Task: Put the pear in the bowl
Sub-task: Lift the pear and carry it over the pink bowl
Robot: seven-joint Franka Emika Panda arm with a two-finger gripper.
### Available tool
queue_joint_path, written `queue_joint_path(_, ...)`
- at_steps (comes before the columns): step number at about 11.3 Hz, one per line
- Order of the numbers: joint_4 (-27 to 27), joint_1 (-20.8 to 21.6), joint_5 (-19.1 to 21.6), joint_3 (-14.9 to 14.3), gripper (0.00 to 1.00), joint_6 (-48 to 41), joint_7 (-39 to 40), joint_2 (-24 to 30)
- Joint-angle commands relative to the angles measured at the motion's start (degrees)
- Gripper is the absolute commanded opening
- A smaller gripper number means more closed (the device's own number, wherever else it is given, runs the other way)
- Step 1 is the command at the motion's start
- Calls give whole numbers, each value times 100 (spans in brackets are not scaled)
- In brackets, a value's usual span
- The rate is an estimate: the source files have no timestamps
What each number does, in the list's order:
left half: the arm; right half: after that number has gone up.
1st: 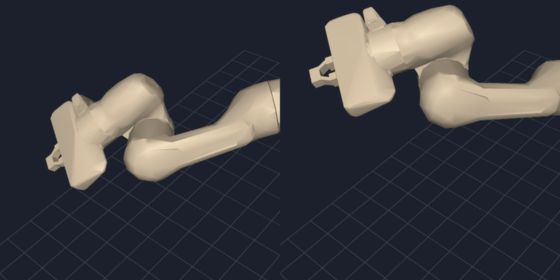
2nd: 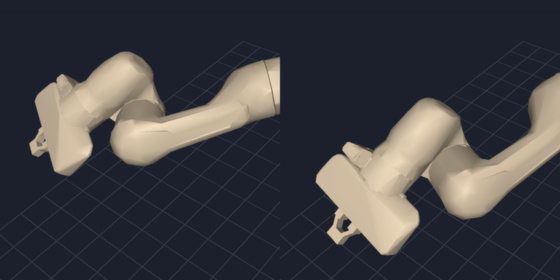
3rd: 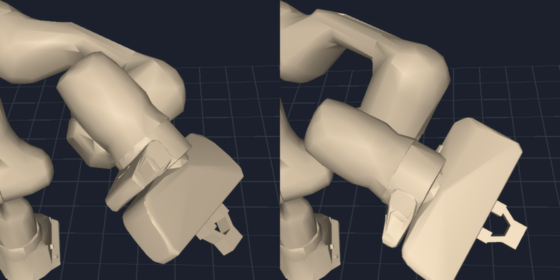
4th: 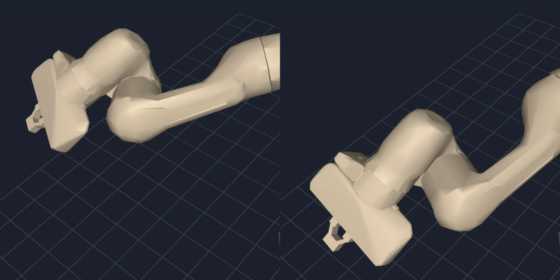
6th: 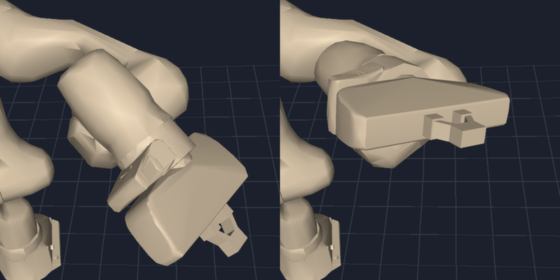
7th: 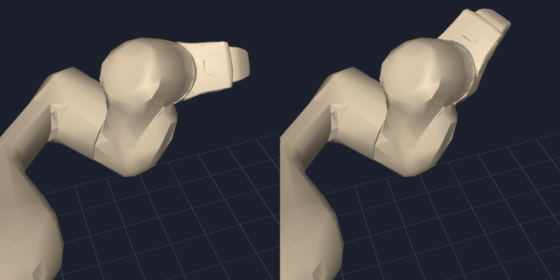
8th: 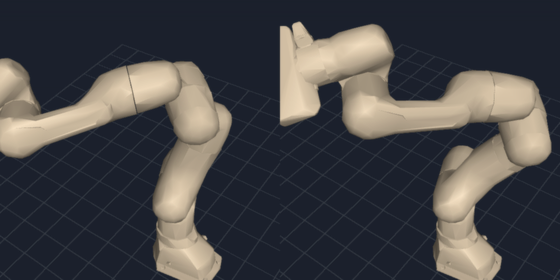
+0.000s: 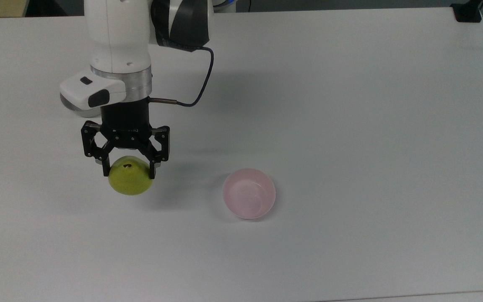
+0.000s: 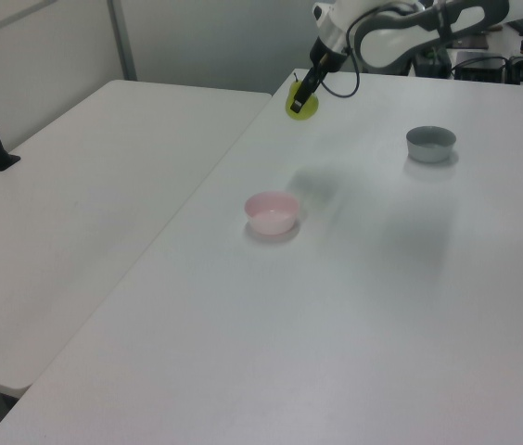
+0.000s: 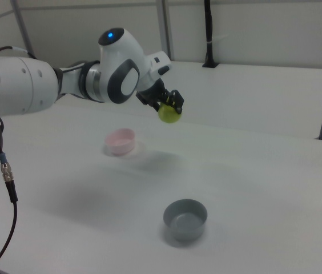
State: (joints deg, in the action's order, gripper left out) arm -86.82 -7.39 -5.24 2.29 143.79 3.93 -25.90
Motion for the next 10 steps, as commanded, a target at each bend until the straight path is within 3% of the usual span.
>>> queue_joint_path(1,-72,123,93,44,57,-220,-41,129)
queue_joint_path(6,-266,352,-4,491,57,-440,-594,225)
queue_joint_path(8,-318,685,-30,492,57,-440,-858,208)
queue_joint_path(10,-450,975,-310,492,57,-440,-1147,182)
